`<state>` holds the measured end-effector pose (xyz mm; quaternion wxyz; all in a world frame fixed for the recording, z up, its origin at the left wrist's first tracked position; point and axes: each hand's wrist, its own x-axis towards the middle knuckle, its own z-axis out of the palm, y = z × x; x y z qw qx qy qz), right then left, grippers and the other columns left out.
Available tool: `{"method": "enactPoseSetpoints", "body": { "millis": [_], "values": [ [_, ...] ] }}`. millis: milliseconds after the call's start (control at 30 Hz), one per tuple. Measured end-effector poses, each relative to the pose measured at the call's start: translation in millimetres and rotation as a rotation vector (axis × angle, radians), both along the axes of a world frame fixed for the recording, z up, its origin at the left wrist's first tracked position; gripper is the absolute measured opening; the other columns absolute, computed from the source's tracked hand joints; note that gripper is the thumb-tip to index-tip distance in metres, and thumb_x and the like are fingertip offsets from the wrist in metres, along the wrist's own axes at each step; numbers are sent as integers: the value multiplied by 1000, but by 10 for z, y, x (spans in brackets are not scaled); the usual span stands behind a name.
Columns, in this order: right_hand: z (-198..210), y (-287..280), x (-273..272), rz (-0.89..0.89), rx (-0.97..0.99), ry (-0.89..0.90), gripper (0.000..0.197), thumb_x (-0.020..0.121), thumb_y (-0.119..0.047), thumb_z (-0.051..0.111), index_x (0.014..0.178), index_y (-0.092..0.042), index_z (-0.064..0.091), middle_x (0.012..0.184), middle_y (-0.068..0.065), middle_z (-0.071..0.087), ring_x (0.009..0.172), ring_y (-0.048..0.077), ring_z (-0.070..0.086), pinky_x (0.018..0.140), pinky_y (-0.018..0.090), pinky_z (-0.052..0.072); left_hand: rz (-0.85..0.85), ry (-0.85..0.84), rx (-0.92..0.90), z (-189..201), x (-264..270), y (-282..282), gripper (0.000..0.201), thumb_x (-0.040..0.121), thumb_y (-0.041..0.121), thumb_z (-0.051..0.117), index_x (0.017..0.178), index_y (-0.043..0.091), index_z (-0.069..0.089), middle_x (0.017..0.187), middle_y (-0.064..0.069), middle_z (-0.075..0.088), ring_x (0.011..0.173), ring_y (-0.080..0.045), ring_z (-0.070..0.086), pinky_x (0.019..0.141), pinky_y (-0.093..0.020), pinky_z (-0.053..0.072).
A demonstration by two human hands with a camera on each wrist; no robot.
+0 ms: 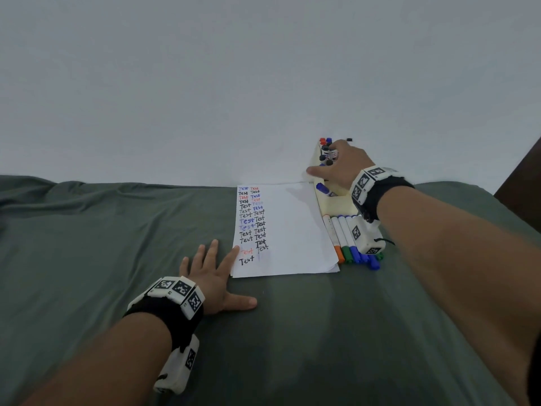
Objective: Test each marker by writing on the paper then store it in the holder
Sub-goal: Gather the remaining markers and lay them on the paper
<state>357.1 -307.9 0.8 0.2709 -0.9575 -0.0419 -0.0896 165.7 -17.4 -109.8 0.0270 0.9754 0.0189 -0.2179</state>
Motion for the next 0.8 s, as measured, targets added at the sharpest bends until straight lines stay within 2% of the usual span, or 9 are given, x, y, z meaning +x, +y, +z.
{"method": "enactPoseSetpoints", "body": {
  "millis": [67, 167, 267, 400, 467, 533, 567, 667, 800],
  "values": [
    [-36, 112, 74, 0, -61, 53, 78, 74, -62, 72, 138, -26, 45, 109, -10, 57, 87, 11, 58, 53, 20, 39, -3, 6, -2, -5, 7, 9, 129, 49, 101, 42, 145, 49, -26, 158, -1, -34, 146, -26, -27, 119, -53, -9],
    [-102, 208, 200, -58, -111, 54, 37, 84, -40, 68, 112, -26, 48, 107, -5, 60, 69, 7, 55, 38, 18, 37, -9, 14, -5, -6, 14, 23, 129, 47, 102, 40, 144, 50, -27, 157, -1, -36, 146, -26, -28, 119, -52, -9],
    [-133, 187, 261, -38, -163, 10, 18, 89, -20, 61, 101, -25, 48, 96, -4, 61, 68, 8, 53, 32, 17, 35, -9, 11, -7, -6, 13, 25, 129, 48, 101, 41, 144, 51, -28, 157, 0, -35, 146, -25, -28, 119, -52, -9],
    [-83, 153, 296, -57, -211, -56, 6, 91, -26, 59, 95, -24, 55, 76, -9, 53, 66, 9, 54, 40, 19, 33, -10, 19, -11, 8, 15, 19, 129, 48, 101, 42, 144, 50, -27, 157, 0, -36, 146, -26, -29, 119, -52, -10],
    [-23, 134, 311, -78, -160, -107, 18, 90, -29, 61, 105, -20, 63, 78, -7, 56, 70, 12, 54, 54, 23, 42, -11, 30, -18, 13, 15, 23, 129, 48, 101, 42, 144, 50, -28, 156, 0, -37, 146, -26, -29, 119, -52, -10],
    [27, 93, 315, -77, -84, -104, 28, 89, -32, 64, 114, -18, 65, 98, 0, 65, 92, 19, 60, 72, 27, 48, -12, 31, -21, 16, 18, 26, 129, 48, 101, 42, 144, 50, -28, 156, 0, -37, 145, -26, -30, 119, -52, -10],
    [39, 71, 311, -71, -41, -98, 31, 88, -33, 67, 115, -19, 65, 106, 1, 66, 98, 20, 60, 76, 27, 47, -12, 30, -19, 15, 18, 26, 129, 48, 101, 43, 144, 50, -28, 156, 0, -37, 145, -26, -30, 119, -53, -10],
    [27, 32, 284, -62, 43, -87, 42, 84, -36, 75, 118, -18, 59, 106, 2, 65, 90, 18, 59, 69, 25, 43, -13, 31, -15, 15, 14, 24, 129, 48, 101, 42, 144, 50, -28, 156, 0, -38, 146, -26, -29, 119, -53, -9],
    [14, 16, 240, -12, 25, -75, 57, 76, -49, 82, 118, -21, 56, 98, -6, 62, 79, 6, 55, 62, 19, 37, -10, 38, -16, 26, 19, 22, 129, 48, 101, 42, 143, 50, -28, 155, 0, -38, 145, -25, -30, 119, -53, -10]
  ]
}}
